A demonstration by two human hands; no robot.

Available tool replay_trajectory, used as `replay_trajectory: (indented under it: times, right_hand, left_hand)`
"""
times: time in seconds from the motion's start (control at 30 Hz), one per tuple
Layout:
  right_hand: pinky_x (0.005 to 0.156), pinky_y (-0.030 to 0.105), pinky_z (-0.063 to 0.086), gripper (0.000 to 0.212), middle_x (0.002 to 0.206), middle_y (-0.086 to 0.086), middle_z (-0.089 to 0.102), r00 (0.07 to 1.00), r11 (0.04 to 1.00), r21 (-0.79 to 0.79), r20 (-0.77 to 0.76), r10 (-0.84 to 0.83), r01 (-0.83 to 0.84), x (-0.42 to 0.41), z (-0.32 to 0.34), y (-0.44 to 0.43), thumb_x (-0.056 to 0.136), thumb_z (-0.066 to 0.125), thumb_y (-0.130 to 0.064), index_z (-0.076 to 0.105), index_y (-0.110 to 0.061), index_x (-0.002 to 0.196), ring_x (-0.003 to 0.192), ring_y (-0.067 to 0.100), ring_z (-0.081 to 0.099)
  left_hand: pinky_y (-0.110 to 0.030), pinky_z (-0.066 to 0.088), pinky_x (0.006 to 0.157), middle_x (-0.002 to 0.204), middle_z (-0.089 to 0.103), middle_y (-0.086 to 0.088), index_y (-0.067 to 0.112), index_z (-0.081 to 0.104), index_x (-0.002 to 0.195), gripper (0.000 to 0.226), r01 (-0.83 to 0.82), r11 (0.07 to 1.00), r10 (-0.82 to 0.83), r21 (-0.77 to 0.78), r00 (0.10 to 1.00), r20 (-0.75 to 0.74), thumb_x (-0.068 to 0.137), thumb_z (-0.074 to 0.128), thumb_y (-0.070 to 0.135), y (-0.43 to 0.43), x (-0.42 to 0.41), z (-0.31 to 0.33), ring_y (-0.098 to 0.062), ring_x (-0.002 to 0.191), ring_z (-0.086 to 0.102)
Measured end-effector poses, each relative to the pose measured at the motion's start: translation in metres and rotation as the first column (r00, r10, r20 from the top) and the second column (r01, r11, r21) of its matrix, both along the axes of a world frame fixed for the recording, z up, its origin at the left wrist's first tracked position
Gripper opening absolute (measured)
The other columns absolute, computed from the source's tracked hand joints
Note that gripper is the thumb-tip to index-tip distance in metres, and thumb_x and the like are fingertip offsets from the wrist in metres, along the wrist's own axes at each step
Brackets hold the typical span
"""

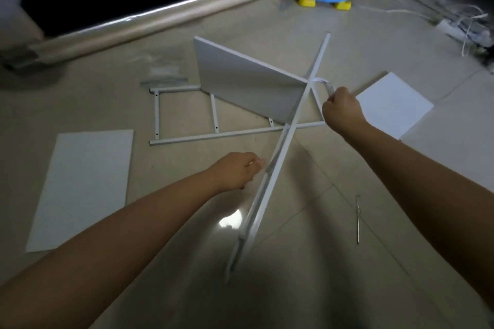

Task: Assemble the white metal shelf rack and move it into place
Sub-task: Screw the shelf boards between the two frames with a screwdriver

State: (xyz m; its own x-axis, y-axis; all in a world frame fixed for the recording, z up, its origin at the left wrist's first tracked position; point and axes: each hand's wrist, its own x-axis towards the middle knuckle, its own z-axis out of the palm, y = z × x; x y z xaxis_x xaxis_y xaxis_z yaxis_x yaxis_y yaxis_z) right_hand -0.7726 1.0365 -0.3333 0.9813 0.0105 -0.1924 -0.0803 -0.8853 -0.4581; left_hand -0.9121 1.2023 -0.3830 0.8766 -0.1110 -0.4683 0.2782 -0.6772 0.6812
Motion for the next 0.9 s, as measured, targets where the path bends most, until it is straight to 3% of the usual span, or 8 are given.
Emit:
replay_trajectory:
  times: [0.17,0.37,0.63,0.8,0.9]
  right_hand:
    - [0.094,0.037,0.042,0.065,0.129,0.015,0.050,0.991,0.993,0.027,-0.069,-0.110,0.112,0.011,-0.018,0.046,0.086,0.058,-0.035,0.031,0.001,0.134,0.117,0.031,0.051]
    - [0.096,0.040,0.043,0.036,0.126,0.020,0.052,0.966,0.965,0.029,0.014,-0.260,0.259,0.030,-0.052,0.065,0.093,0.040,-0.008,0.036,0.001,0.127,0.116,0.034,0.052]
    - [0.091,0.040,0.042,0.034,0.122,0.025,0.053,0.966,0.947,0.215,0.045,-0.255,0.239,0.009,-0.059,0.043,0.098,0.039,-0.018,0.042,0.006,0.122,0.113,0.037,0.052]
    - [0.080,0.036,0.045,0.035,0.110,0.027,0.058,0.985,0.949,0.278,0.035,-0.167,0.151,-0.007,-0.058,0.016,0.096,0.042,-0.022,0.046,0.004,0.119,0.101,0.039,0.057]
    - [0.076,0.027,0.036,0.033,0.110,0.024,0.058,0.992,0.957,0.271,0.041,-0.116,0.101,-0.019,-0.059,0.004,0.096,0.043,-0.017,0.047,0.005,0.120,0.100,0.036,0.056]
  left_hand:
    - [-0.035,0.047,0.084,0.105,0.064,-0.019,0.003,0.060,0.104,0.029,-0.197,0.980,0.198,-0.017,0.977,0.084,0.096,0.043,0.025,0.032,0.030,-0.021,-0.033,0.097,0.060]
    - [-0.032,0.042,0.089,0.114,0.060,-0.014,0.008,0.046,0.131,0.038,-0.372,0.928,0.362,0.020,0.913,0.188,0.096,0.045,0.023,0.055,0.049,-0.027,-0.029,0.108,0.054]
    - [-0.035,0.040,0.091,0.129,0.048,-0.019,0.001,0.032,0.136,0.057,-0.573,0.818,0.526,0.046,0.779,0.341,0.089,0.056,0.022,0.091,0.077,-0.012,-0.033,0.116,0.048]
    - [-0.033,0.029,0.105,0.150,0.023,-0.019,0.000,0.003,0.147,0.084,-0.700,0.713,0.676,0.049,0.703,0.221,0.089,0.059,0.022,0.098,0.082,-0.005,-0.030,0.136,0.029]
    - [-0.032,0.029,0.106,0.151,0.024,-0.017,0.004,0.004,0.148,0.082,-0.750,0.660,0.735,0.044,0.657,0.166,0.087,0.059,0.016,0.104,0.082,-0.008,-0.030,0.136,0.031]
